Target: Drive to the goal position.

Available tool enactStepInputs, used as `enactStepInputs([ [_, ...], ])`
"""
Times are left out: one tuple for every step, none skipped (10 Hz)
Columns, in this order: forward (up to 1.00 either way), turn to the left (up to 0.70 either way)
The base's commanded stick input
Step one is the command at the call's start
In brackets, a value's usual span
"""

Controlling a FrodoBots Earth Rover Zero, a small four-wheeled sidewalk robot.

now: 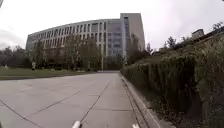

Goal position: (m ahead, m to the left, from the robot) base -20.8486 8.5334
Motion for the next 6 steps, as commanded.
enactStepInputs([
  [0.07,0.0],
  [0.06,0.0],
  [0.06,0.0],
  [0.06,0.0],
  [0.07,0.0],
  [0.07,0.0],
])
